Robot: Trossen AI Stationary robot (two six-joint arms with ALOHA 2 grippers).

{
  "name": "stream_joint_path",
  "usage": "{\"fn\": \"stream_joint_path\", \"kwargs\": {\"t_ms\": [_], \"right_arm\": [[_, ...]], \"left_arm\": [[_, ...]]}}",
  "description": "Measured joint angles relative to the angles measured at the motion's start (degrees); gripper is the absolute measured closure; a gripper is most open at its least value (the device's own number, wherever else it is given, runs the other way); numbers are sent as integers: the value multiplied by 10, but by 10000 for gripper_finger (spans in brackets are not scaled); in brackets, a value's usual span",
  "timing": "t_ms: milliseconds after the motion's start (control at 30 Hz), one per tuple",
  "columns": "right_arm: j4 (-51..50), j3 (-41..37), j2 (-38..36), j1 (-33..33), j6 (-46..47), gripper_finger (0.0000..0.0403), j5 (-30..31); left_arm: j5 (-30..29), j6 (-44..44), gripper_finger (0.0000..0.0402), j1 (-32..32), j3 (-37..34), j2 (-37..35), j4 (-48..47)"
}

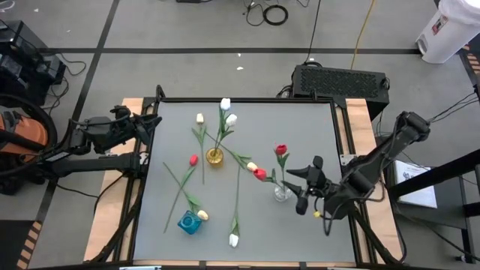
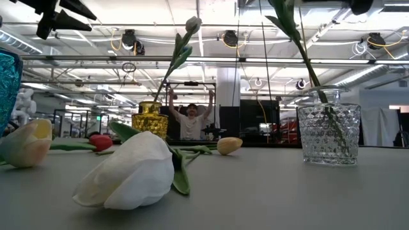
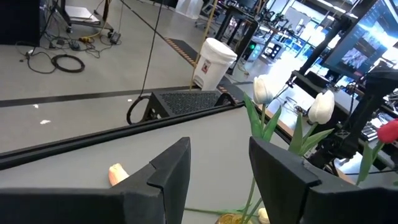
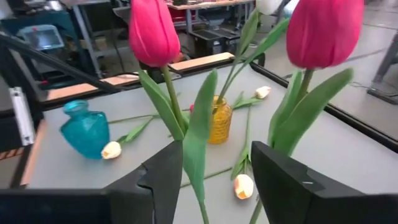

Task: Sort flowers into vase by color
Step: Put the red tulip into the transparent vase

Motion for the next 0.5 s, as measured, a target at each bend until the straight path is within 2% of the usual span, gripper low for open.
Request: {"fn": "stream_joint_path", "kwargs": {"t_ms": [167,300,500], "right_arm": [[-26,0,-50,18,-1,220,-37],[-29,0,-89,20,-1,220,-59],[-32,0,-157,20,-49,220,-55]], "left_arm": [[13,-5,230,0,0,0,3],[36,-51,230,0,0,0,3],[142,-167,230,0,0,5,-36]]}}
